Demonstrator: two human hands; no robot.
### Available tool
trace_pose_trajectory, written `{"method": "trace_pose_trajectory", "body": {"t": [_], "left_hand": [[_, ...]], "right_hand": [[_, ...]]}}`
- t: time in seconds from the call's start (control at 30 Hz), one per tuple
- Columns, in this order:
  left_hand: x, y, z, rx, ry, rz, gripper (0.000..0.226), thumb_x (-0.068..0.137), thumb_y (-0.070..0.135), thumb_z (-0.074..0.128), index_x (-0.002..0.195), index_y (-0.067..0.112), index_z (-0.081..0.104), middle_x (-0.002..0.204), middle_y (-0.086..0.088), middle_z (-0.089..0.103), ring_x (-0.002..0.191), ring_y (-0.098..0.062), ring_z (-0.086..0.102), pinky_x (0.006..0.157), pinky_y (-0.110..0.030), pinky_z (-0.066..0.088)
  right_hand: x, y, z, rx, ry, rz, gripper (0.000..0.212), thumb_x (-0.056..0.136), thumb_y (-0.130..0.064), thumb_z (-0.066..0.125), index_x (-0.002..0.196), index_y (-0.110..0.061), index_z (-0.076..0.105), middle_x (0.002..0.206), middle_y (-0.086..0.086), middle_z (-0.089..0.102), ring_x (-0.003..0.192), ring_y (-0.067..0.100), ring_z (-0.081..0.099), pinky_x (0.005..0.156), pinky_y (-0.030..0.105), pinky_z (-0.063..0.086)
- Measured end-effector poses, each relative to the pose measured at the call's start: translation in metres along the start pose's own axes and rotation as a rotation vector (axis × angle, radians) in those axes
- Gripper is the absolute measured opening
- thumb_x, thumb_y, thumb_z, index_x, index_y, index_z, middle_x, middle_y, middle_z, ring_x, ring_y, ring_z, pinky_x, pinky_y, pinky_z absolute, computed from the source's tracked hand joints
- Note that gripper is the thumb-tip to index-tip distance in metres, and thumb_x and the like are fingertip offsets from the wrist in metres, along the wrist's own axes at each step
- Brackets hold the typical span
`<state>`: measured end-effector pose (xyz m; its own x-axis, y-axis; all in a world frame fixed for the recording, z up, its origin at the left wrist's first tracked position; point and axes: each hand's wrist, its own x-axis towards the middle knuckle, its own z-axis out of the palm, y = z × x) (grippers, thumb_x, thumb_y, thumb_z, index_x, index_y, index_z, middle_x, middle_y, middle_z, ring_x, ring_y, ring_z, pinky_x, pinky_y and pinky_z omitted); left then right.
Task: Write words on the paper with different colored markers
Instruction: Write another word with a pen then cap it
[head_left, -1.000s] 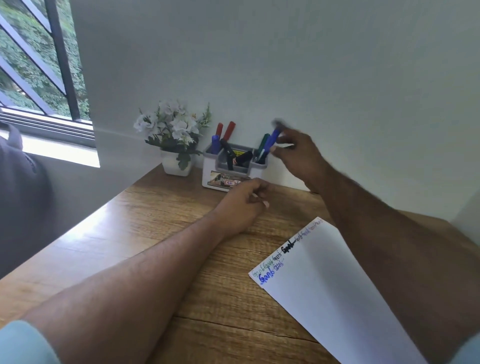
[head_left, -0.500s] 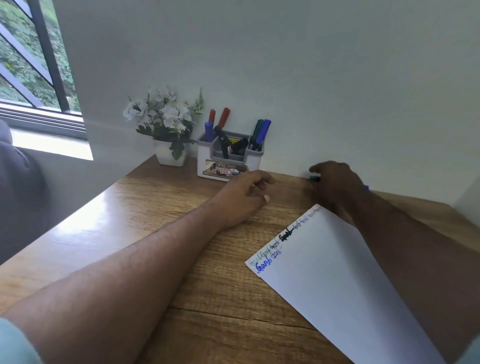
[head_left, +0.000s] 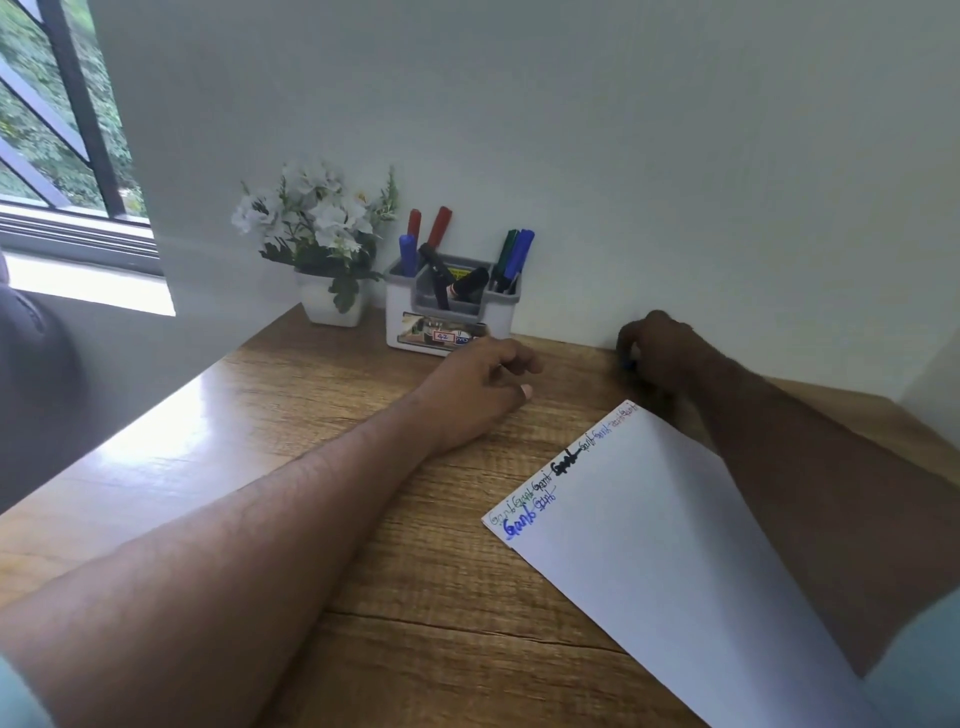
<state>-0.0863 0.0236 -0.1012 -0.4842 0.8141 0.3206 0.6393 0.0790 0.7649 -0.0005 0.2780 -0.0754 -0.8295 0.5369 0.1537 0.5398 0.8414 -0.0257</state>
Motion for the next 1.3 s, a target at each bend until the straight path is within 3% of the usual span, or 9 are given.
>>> {"method": "trace_pose_trajectory", "body": {"t": [0.17,0.3,0.37,0.5,0.57,0.67,0.87,1.13,1.3], "left_hand": [[-0.001,0.002,0.000,0.015,0.005,-0.010,0.029,0.089,0.018,0.063,0.118,0.022,0.063,0.115,0.005,0.058,0.104,-0.006,0.054,0.082,-0.010,0.040],[-0.003,0.004,0.000,-0.002,0.044,-0.013,0.035,0.089,0.018,0.063,0.123,0.024,0.058,0.115,0.003,0.057,0.103,-0.007,0.053,0.083,-0.011,0.041],[-0.005,0.008,0.001,0.073,0.074,0.042,0.044,0.089,0.024,0.063,0.131,0.025,0.050,0.124,0.003,0.052,0.111,-0.008,0.049,0.095,-0.020,0.043],[-0.007,0.016,0.000,0.250,0.233,0.209,0.068,0.082,0.050,0.064,0.140,0.026,0.038,0.142,0.000,0.044,0.130,-0.016,0.041,0.108,-0.039,0.034],[-0.009,0.018,-0.001,0.269,0.295,0.332,0.051,0.088,0.043,0.060,0.133,0.021,0.049,0.129,0.000,0.057,0.116,-0.012,0.051,0.101,-0.042,0.043],[-0.012,0.023,0.004,0.257,0.266,0.441,0.029,0.095,0.020,0.053,0.123,0.011,0.058,0.108,-0.001,0.064,0.096,-0.005,0.051,0.086,-0.026,0.044],[-0.015,0.033,0.017,0.334,0.056,0.552,0.014,0.095,0.022,0.047,0.103,0.015,0.057,0.095,0.009,0.056,0.086,-0.004,0.048,0.077,-0.022,0.042],[-0.020,0.037,0.018,0.379,0.009,0.492,0.031,0.093,0.046,0.042,0.089,0.021,0.060,0.058,0.024,0.043,0.064,0.014,0.050,0.051,-0.009,0.028],[-0.015,0.030,0.008,0.345,0.006,0.210,0.061,0.072,0.079,0.049,0.051,0.022,0.044,0.044,0.009,0.040,0.043,-0.007,0.038,0.049,-0.024,0.030]], "right_hand": [[-0.017,-0.013,-0.013,-0.284,-0.077,-0.038,0.014,0.080,-0.012,0.057,0.092,-0.019,0.059,0.103,0.004,0.057,0.095,0.030,0.059,0.075,0.032,0.044],[-0.035,-0.035,-0.033,-0.362,0.077,-0.214,0.017,0.079,-0.011,0.057,0.083,-0.025,0.046,0.092,-0.002,0.054,0.085,0.024,0.057,0.065,0.030,0.039],[-0.048,-0.045,-0.045,-0.022,0.211,-0.312,0.023,0.076,-0.004,0.060,0.082,-0.024,0.050,0.087,-0.002,0.057,0.081,0.022,0.059,0.065,0.030,0.044],[-0.109,-0.073,-0.070,1.093,0.333,-0.402,0.028,0.071,0.010,0.074,0.080,-0.012,0.060,0.076,0.002,0.066,0.070,0.016,0.064,0.069,0.028,0.056],[-0.132,-0.074,-0.072,1.416,0.319,-0.387,0.030,0.066,0.008,0.078,0.078,-0.014,0.061,0.077,0.007,0.066,0.071,0.022,0.064,0.071,0.038,0.058],[-0.147,-0.068,-0.061,1.630,0.239,-0.269,0.031,0.054,-0.014,0.084,0.074,-0.020,0.061,0.075,0.006,0.064,0.069,0.022,0.061,0.066,0.037,0.054],[-0.152,-0.070,-0.030,1.436,0.072,-0.207,0.022,0.078,-0.026,0.075,0.081,-0.006,0.064,0.072,0.014,0.068,0.060,0.020,0.058,0.053,0.031,0.045],[-0.144,-0.069,-0.016,1.505,0.049,-0.194,0.024,0.093,-0.015,0.056,0.078,-0.005,0.073,0.063,0.017,0.064,0.055,0.026,0.060,0.051,0.031,0.048],[-0.139,-0.058,-0.022,1.577,-0.037,-0.224,0.029,0.093,-0.015,0.050,0.084,0.001,0.072,0.063,0.019,0.065,0.057,0.028,0.061,0.050,0.029,0.047]]}}
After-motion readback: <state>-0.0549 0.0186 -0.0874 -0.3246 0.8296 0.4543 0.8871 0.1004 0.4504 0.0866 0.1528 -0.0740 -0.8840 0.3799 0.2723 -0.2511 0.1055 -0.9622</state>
